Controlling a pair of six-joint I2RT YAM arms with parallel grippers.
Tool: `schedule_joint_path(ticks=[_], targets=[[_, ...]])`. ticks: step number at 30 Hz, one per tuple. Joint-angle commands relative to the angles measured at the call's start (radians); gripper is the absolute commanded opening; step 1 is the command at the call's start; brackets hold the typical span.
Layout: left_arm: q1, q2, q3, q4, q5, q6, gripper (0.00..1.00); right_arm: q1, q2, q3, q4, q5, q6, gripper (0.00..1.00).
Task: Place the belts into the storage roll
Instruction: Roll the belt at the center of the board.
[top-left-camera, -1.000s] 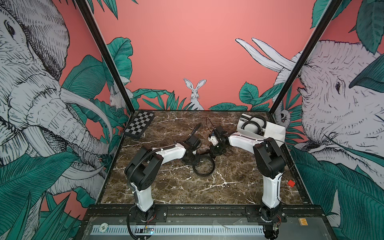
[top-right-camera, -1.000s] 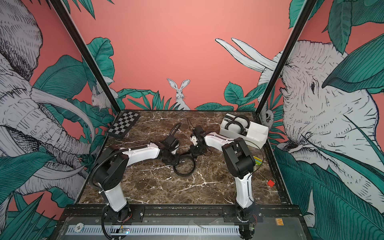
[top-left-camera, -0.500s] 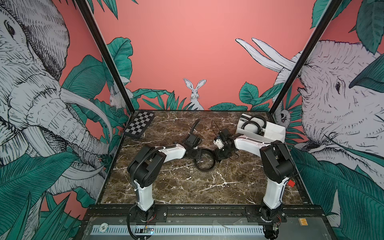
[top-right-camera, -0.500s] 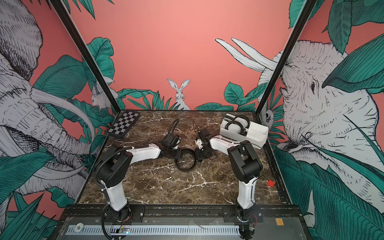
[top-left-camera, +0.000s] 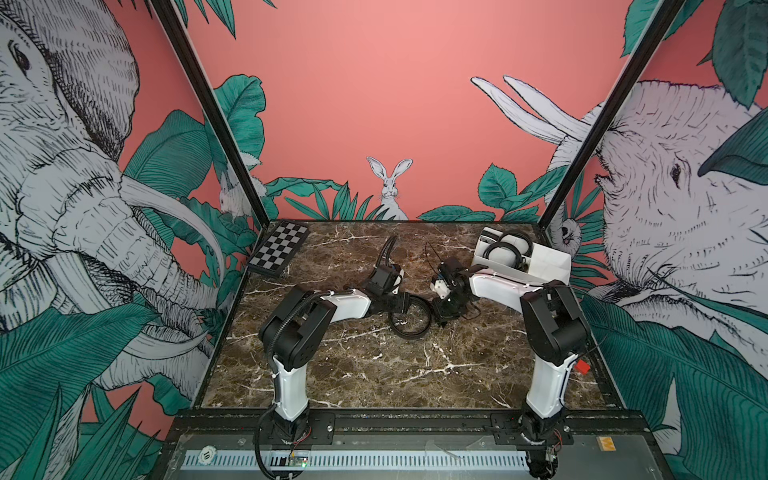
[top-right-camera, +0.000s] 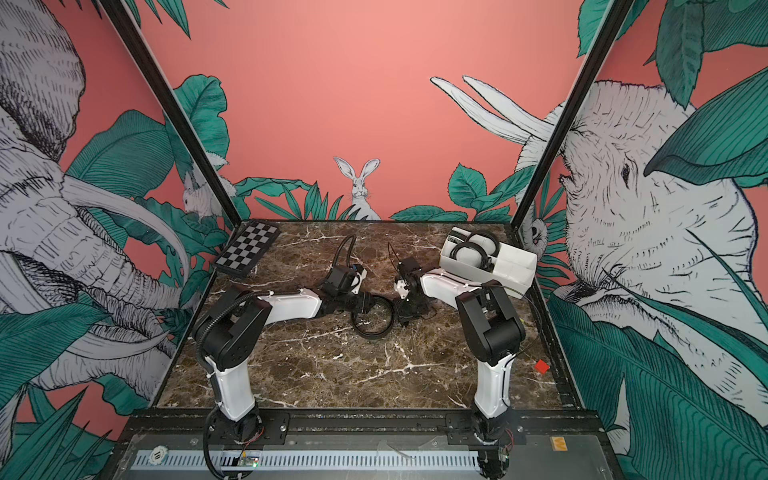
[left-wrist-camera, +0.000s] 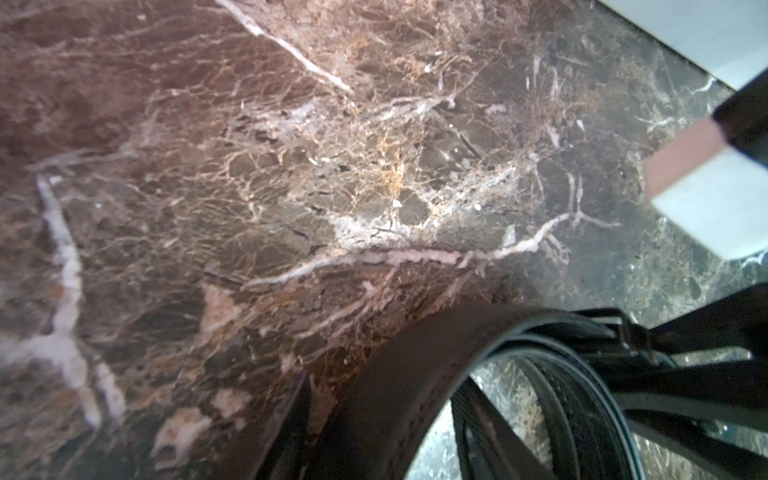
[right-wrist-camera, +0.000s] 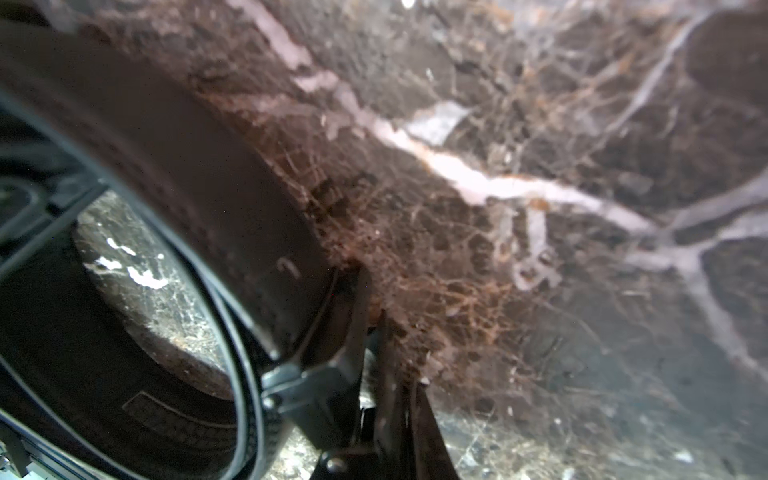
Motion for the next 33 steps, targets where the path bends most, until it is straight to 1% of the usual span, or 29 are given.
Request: schedule_joint_path(ticks=[1, 3, 8, 15, 21, 24, 33], targets=[[-0.001, 0.202, -0.139, -0.646, -0.073, -0.032, 0.57, -0.001, 0.037, 0.009, -0.097, 0.061, -0.019, 0.0], [-0.001, 0.222, -0.138, -0.652, -0.084, -0.047, 0.55, -0.004, 0.04, 0.014, -0.105, 0.07, -0.019, 0.0], [-0.001, 0.286, -0.165, -0.601, -0.057, -0.092, 0.54, -0.026, 0.019, -0.017, -0.112, 0.085, 0.005, 0.0], [0.002, 0.322, -0.16, -0.593, -0.088, -0.104, 0.5, -0.05, -0.026, -0.098, -0.104, 0.078, 0.013, 0.0], [0.003, 0.363, -0.142, -0.608, -0.132, -0.114, 0.5, -0.07, -0.076, -0.155, -0.089, 0.083, 0.028, 0.0], [0.002, 0.375, -0.139, -0.608, -0.138, -0.123, 0.47, -0.074, -0.082, -0.172, -0.091, 0.077, 0.03, 0.0], [0.004, 0.438, -0.133, -0.592, -0.149, -0.125, 0.47, -0.088, -0.15, -0.279, -0.077, 0.078, 0.057, 0.0]])
